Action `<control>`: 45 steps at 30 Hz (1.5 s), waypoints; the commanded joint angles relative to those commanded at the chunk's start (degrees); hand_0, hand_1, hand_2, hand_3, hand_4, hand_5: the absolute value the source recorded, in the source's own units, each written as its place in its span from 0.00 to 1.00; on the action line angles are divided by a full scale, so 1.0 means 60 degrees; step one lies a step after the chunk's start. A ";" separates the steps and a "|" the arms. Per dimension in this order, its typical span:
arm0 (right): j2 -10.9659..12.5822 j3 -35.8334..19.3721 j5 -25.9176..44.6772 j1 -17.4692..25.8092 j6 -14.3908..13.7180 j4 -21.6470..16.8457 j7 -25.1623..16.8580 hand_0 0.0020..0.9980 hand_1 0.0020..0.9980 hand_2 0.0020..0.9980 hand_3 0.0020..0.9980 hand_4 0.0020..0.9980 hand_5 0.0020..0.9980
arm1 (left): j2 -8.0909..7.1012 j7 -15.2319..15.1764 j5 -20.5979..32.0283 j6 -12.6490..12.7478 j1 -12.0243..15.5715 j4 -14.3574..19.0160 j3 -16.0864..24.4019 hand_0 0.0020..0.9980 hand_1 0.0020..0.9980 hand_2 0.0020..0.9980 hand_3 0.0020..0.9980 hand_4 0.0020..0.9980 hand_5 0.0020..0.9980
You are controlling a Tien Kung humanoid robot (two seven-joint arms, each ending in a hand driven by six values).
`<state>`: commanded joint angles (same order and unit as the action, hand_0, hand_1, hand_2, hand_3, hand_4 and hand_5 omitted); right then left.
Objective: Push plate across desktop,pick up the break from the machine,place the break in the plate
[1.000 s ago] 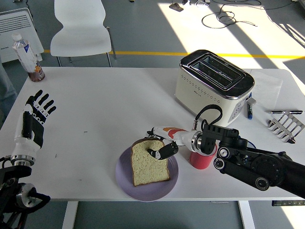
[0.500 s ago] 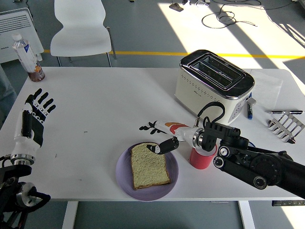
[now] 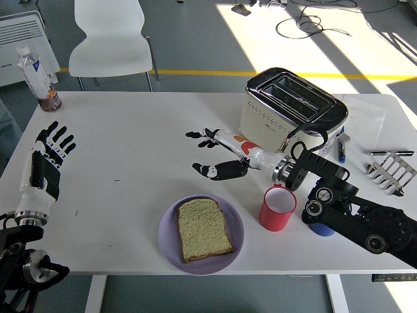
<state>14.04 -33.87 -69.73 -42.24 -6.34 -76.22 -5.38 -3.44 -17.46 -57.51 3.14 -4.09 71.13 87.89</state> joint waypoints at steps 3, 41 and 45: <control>0.0219 -0.0948 0.1124 0.0449 -0.0018 -0.0839 -0.0284 0.78 0.77 0.82 0.83 0.63 0.35 | -0.0007 0.0003 -0.0009 0.0004 0.0016 0.0016 0.0007 0.79 0.84 0.91 0.87 0.52 0.99; -0.0246 -0.8848 0.2553 0.6755 0.0149 -0.0791 -0.0289 0.82 0.79 0.81 0.79 0.54 0.48 | -0.0124 0.0620 -0.0214 -0.0289 0.0056 0.0500 0.0240 0.79 0.84 0.91 0.86 0.52 1.00; -0.0261 -0.8956 0.2421 0.6747 0.0148 -0.0790 -0.0333 0.82 0.79 0.81 0.79 0.54 0.49 | -0.0115 0.1074 -0.0379 -0.0529 0.0056 0.0487 0.0232 0.79 0.84 0.91 0.86 0.53 1.00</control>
<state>12.48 -87.61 -55.20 -1.75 -5.45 -80.97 -7.38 -4.12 -11.02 -59.78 -0.04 -3.75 74.06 89.28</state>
